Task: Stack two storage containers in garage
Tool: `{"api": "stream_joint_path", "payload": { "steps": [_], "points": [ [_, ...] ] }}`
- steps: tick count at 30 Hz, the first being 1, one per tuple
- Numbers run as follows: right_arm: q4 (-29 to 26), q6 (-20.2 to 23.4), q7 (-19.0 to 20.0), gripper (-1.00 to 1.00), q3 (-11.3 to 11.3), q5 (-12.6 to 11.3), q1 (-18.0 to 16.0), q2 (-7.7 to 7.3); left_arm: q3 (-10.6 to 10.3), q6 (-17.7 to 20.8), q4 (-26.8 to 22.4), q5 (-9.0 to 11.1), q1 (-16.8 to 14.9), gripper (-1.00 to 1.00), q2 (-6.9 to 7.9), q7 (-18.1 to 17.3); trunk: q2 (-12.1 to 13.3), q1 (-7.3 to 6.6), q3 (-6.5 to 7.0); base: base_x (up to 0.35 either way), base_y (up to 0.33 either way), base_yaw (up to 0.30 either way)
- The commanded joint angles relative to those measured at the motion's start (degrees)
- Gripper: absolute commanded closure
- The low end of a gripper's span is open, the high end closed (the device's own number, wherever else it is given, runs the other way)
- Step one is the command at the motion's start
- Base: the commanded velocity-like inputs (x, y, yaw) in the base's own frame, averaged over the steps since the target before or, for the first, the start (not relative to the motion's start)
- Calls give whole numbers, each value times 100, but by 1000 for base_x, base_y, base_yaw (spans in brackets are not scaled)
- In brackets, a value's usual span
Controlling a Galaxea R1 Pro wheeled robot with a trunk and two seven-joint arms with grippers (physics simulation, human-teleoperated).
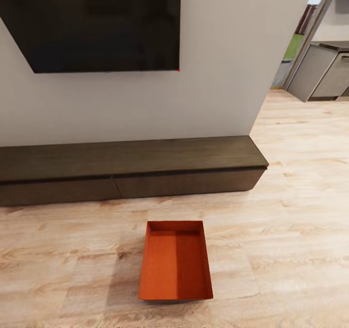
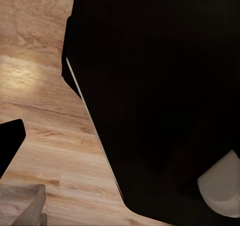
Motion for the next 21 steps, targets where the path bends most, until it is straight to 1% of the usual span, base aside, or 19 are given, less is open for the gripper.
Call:
{"api": "stream_joint_path", "payload": {
  "steps": [1, 21],
  "points": [
    [14, -27, -2, -100, 49, -42, -4, 3, 37, -13, 0, 13, -1, -100, -3, -2, -2, 0, -13, 0, 0, 0],
    [14, -28, -2, -100, 49, -37, -4, 3, 37, -13, 0, 13, -1, -100, -3, -2, -2, 0, -195, 0, 0, 0]
  ]
}}
